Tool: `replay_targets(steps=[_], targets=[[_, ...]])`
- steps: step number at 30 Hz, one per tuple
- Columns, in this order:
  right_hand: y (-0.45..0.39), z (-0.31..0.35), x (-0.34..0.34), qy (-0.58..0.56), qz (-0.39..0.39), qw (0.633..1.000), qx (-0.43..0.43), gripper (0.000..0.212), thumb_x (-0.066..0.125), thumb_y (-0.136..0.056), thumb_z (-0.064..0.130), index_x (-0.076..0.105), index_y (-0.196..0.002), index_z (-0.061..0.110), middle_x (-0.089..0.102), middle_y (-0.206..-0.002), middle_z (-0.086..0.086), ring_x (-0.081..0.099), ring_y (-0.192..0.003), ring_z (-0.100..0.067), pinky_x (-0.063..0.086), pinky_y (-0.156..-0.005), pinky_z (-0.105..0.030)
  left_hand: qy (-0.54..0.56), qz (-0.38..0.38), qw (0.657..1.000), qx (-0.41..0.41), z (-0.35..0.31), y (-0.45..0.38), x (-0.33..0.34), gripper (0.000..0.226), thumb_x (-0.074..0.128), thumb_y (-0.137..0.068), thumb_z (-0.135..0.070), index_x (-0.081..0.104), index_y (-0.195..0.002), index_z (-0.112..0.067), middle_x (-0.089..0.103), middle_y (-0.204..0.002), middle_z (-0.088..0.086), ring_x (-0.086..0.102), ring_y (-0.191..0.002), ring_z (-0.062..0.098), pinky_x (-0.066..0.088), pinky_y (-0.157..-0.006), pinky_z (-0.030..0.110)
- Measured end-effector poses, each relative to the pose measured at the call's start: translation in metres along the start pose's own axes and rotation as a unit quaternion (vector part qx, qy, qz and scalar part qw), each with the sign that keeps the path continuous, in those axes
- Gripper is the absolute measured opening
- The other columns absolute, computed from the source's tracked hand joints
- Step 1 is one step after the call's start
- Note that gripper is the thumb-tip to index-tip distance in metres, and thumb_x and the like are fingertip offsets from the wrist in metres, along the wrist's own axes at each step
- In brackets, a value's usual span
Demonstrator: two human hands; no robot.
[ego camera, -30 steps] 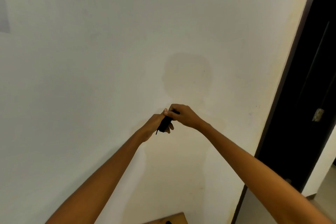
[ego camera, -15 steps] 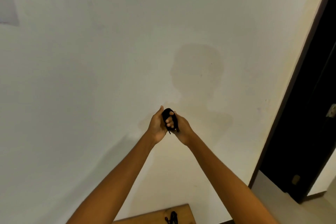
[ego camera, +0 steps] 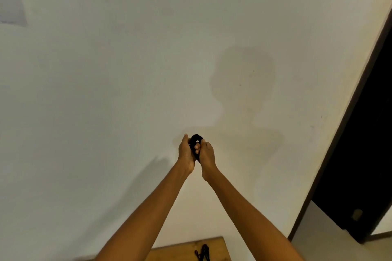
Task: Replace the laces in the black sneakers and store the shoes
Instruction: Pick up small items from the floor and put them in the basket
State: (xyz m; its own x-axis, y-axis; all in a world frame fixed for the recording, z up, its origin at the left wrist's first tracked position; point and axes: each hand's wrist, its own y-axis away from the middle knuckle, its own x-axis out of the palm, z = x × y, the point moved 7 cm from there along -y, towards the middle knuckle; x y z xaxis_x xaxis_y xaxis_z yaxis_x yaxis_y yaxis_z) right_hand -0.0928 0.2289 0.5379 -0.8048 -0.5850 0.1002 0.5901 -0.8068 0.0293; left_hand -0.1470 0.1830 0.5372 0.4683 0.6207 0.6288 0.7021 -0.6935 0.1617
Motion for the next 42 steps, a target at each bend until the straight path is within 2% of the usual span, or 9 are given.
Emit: replay_targets(steps=[6,14,21,24,26,31,35,39,42], targets=[[-0.006,-0.026,0.002,-0.015,-0.032,0.999,0.012,0.028,0.031,-0.103,0.030,0.049,-0.105,0.009,0.055,-0.094,-0.006,0.054,-0.083,-0.015,0.044,-0.063,-0.020,-0.044,-0.086,0.993,0.066,0.011,-0.002,-0.028,0.020,0.047,-0.096,-0.016,0.062,-0.083,-0.010,0.061,-0.081,0.007,0.060,-0.075,0.020,0.049,-0.066,0.028],[-0.008,-0.093,0.023,0.009,-0.001,0.999,0.052,0.027,0.031,-0.104,0.030,0.049,-0.107,0.010,0.056,-0.095,-0.006,0.055,-0.086,-0.017,0.044,-0.066,-0.024,-0.126,-0.137,0.981,0.060,0.043,0.002,-0.089,0.026,0.049,-0.096,-0.014,0.053,-0.121,-0.008,0.060,-0.113,0.009,0.059,-0.100,0.020,0.049,-0.080,0.025],[0.040,-0.208,0.094,0.097,0.100,0.982,0.128,0.034,0.033,-0.103,0.029,0.051,-0.110,0.002,0.056,-0.097,-0.008,0.056,-0.093,-0.024,0.045,-0.071,-0.026,-0.209,-0.312,0.926,0.040,0.074,0.035,-0.217,0.014,0.055,-0.090,-0.010,0.067,-0.095,-0.004,0.066,-0.082,0.006,0.064,-0.081,0.021,0.046,-0.061,0.018],[0.077,-0.263,0.121,0.167,0.162,0.962,0.145,0.033,0.033,-0.103,0.025,0.054,-0.087,0.007,0.052,-0.073,-0.005,0.051,-0.066,-0.020,0.037,-0.056,-0.026,-0.245,-0.355,0.902,0.001,0.089,0.062,-0.290,0.021,0.045,-0.093,-0.002,0.065,-0.099,0.002,0.065,-0.090,0.014,0.057,-0.078,0.025,0.043,-0.063,0.026],[0.105,-0.300,0.143,0.211,0.216,0.939,0.164,0.032,0.036,-0.103,0.024,0.059,-0.096,0.003,0.051,-0.067,-0.003,0.047,-0.059,-0.017,0.037,-0.054,-0.027,-0.249,-0.385,0.888,-0.034,0.098,0.082,-0.340,0.023,0.043,-0.092,0.003,0.063,-0.104,0.007,0.065,-0.102,0.023,0.060,-0.090,0.034,0.046,-0.072,0.032],[0.170,-0.394,0.190,0.289,0.315,0.876,0.222,0.027,0.043,-0.100,0.025,0.056,-0.120,0.012,0.064,-0.107,-0.008,0.057,-0.085,-0.014,0.044,-0.063,-0.019,-0.284,-0.434,0.849,-0.106,0.116,0.134,-0.458,0.027,0.047,-0.093,-0.002,0.061,-0.116,0.001,0.062,-0.117,0.016,0.057,-0.109,0.033,0.046,-0.095,0.040],[0.217,-0.475,0.226,0.316,0.295,0.848,0.308,0.031,0.043,-0.099,0.023,0.055,-0.123,0.007,0.064,-0.114,-0.014,0.063,-0.100,-0.026,0.053,-0.076,-0.034,-0.266,-0.459,0.834,-0.154,0.134,0.168,-0.539,0.023,0.046,-0.092,0.002,0.064,-0.106,0.004,0.065,-0.110,0.021,0.060,-0.101,0.036,0.049,-0.090,0.042],[0.237,-0.542,0.272,0.321,0.283,0.830,0.357,0.030,0.040,-0.100,0.018,0.053,-0.122,0.002,0.063,-0.115,-0.018,0.063,-0.102,-0.030,0.053,-0.088,-0.042,-0.257,-0.478,0.823,-0.167,0.140,0.171,-0.609,0.034,0.047,-0.094,-0.001,0.048,-0.128,0.003,0.055,-0.124,0.018,0.054,-0.114,0.037,0.045,-0.095,0.040],[0.240,-0.583,0.301,0.342,0.270,0.820,0.371,0.034,0.038,-0.101,0.023,0.050,-0.124,0.001,0.060,-0.122,-0.017,0.059,-0.109,-0.031,0.049,-0.095,-0.037,-0.252,-0.487,0.817,-0.181,0.158,0.165,-0.669,0.035,0.048,-0.092,0.002,0.049,-0.127,0.003,0.055,-0.126,0.023,0.054,-0.115,0.038,0.045,-0.099,0.047]])
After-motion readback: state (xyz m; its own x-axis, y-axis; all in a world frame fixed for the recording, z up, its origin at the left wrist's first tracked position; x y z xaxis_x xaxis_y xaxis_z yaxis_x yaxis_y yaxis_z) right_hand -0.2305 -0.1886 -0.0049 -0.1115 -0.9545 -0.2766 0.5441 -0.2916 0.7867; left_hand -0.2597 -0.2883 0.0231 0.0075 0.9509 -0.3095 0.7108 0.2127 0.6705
